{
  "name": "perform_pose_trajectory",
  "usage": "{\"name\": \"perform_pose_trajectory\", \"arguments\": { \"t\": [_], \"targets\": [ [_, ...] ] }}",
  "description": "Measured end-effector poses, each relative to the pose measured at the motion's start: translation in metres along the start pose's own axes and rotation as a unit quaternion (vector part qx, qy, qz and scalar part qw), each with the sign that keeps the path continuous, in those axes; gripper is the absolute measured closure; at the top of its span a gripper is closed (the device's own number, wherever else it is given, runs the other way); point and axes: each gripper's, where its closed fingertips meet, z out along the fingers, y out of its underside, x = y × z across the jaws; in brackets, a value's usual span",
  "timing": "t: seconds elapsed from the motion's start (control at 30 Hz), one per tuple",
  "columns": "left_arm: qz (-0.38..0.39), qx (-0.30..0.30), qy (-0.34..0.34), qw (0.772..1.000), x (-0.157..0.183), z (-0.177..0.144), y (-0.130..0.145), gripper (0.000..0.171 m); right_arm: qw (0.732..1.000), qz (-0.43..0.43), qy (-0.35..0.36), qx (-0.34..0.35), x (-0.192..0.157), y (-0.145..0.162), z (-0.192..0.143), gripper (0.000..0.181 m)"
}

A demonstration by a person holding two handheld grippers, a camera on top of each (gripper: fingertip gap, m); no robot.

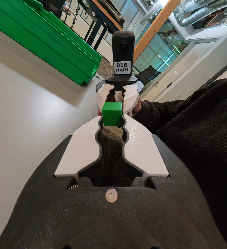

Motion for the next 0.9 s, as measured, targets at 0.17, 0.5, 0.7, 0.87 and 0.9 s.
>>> {"name": "perform_pose_trajectory", "arguments": {
  "t": [0.17, 0.5, 0.7, 0.87, 0.9],
  "targets": [
    [-0.001, -0.001, 0.002, 1.000, 0.0004, 0.0001, 0.0003, 0.145, 1.000, 0.005, -0.005, -0.001, -0.0002, 0.0001, -0.0004, 0.155],
    [-0.002, -0.006, 0.002, 1.000, 0.0010, 0.0018, 0.0025, 0.138, 1.000, 0.010, -0.009, 0.003, 0.0000, -0.0011, -0.0021, 0.155],
    [0.000, -0.009, 0.006, 1.000, 0.0024, 0.0023, 0.0031, 0.139, 1.000, 0.010, -0.013, -0.002, -0.0012, 0.0006, -0.0012, 0.155],
    [-0.006, -0.005, 0.011, 1.000, 0.0029, 0.0016, 0.0017, 0.141, 1.000, 0.011, -0.017, -0.008, -0.0020, 0.0027, -0.0003, 0.155],
    [-0.007, -0.004, 0.012, 1.000, 0.0029, 0.0015, 0.0015, 0.141, 1.000, 0.012, -0.017, -0.009, -0.0022, 0.0031, -0.0001, 0.155]
  ]
}}
